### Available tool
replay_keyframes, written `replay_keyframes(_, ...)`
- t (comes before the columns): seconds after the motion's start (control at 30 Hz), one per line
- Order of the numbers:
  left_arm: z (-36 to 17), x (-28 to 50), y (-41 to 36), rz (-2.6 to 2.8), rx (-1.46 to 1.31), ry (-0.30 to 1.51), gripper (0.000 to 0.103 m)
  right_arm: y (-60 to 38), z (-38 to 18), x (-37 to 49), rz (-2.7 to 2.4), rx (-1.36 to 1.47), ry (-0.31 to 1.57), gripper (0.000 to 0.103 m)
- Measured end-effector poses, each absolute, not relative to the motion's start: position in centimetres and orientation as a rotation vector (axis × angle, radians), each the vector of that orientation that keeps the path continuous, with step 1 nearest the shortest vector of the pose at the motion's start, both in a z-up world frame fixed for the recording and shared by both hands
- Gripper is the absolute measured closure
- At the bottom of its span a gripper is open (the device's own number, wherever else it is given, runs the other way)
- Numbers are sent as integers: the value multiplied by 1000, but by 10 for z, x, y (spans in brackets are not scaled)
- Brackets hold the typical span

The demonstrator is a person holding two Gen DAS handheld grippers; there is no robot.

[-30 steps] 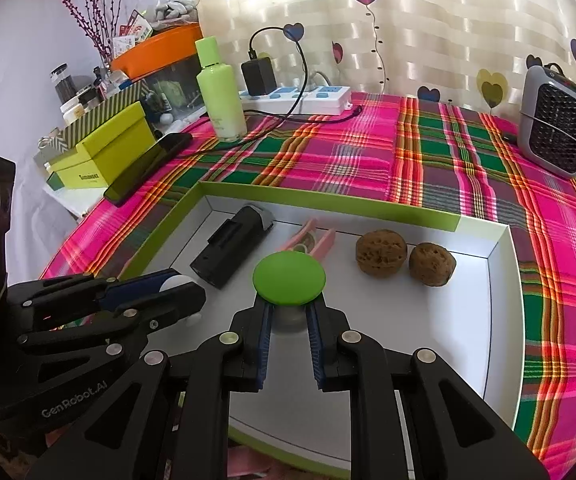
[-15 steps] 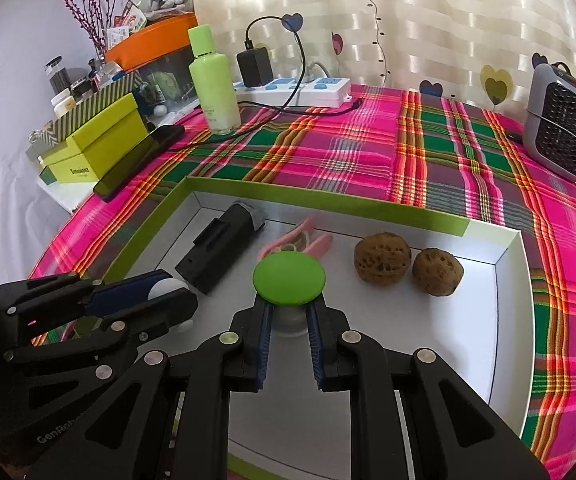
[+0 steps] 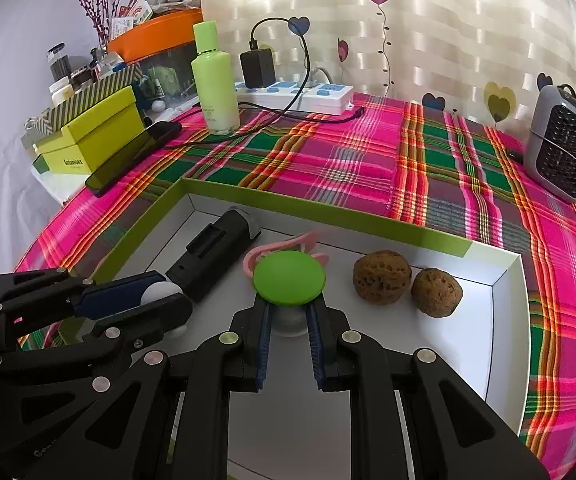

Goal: Organize objects
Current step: 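Carry the jar into the box with the right gripper while the left gripper carries the white item, then open both grippers to set the jar and white item in the box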

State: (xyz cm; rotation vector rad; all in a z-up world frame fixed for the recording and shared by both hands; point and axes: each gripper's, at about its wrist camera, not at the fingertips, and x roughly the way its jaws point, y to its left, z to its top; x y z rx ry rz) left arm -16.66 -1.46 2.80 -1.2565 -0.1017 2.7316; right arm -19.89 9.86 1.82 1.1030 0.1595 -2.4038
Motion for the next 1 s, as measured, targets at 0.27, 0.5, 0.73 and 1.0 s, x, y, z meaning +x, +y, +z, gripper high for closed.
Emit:
replay_keyframes(0.27, 28, -167, -15, 2731, -1258, -111, 82, 99, 17, -199, -2398, 1112, 151, 85)
replay_keyframes(0.5, 27, -168, -16, 2731, -1260, -114, 82, 100, 18, -198, -2397, 1111, 147, 81)
replay_keyframes(0.73, 27, -167, -16, 2733, -1261, -112, 81, 101, 18, -197, -2407, 1115, 150, 66)
replay_keyframes(1.0, 28, -162, -18, 2731, -1259, -123, 75, 106, 22, -191, -2426, 1113, 151, 66)
